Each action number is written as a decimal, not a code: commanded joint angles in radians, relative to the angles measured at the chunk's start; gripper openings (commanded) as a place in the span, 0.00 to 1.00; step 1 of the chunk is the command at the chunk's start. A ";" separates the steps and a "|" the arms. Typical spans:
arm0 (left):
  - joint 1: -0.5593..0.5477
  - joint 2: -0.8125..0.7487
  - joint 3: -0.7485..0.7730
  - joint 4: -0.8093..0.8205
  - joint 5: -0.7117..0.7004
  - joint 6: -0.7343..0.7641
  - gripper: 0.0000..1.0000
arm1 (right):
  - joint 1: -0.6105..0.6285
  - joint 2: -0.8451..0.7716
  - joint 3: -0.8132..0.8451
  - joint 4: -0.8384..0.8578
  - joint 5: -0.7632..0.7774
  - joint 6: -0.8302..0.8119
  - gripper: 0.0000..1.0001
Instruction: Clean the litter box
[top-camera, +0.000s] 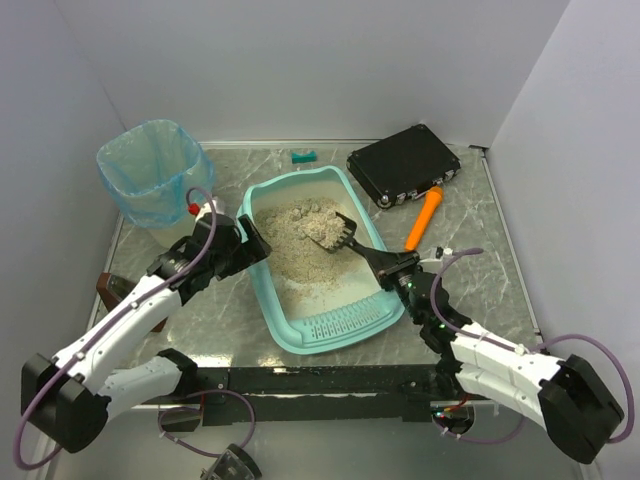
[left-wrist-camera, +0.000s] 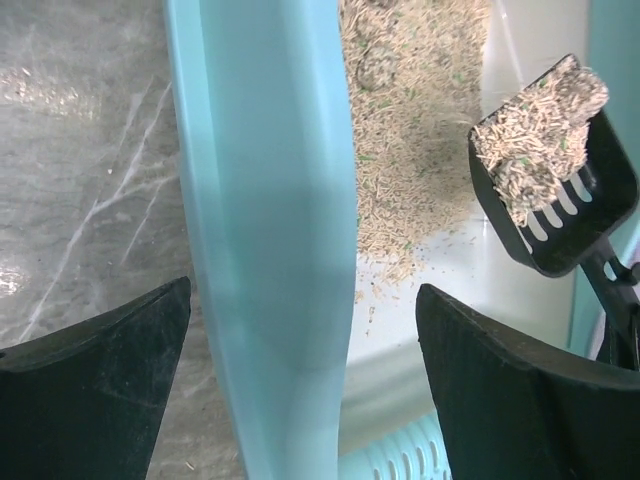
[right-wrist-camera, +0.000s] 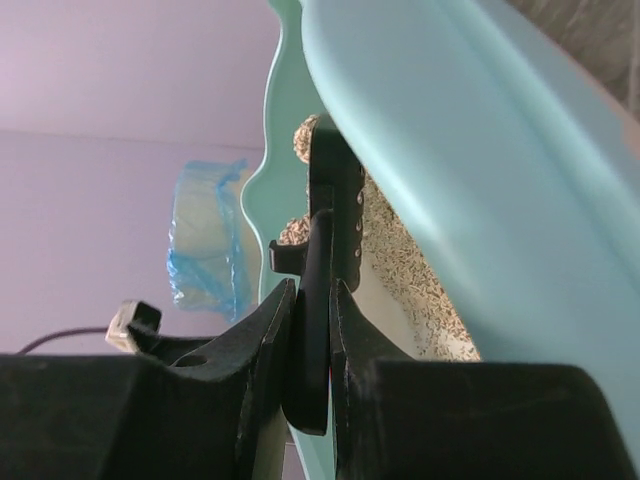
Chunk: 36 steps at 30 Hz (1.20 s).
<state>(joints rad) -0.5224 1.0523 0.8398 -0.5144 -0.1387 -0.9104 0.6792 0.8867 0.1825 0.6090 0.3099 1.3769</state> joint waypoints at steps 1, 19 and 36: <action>-0.001 -0.083 0.030 -0.032 -0.033 0.030 0.97 | -0.018 -0.068 0.044 0.000 -0.051 0.025 0.00; -0.001 -0.172 -0.021 0.011 -0.067 0.036 0.97 | -0.234 -0.068 -0.112 0.323 -0.462 0.192 0.00; -0.001 -0.167 -0.031 0.005 -0.078 0.019 0.97 | -0.242 -0.115 -0.023 0.157 -0.436 0.068 0.00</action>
<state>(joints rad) -0.5224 0.8982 0.8066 -0.5289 -0.2005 -0.8841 0.4595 0.8597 0.1307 0.7708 -0.1490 1.4712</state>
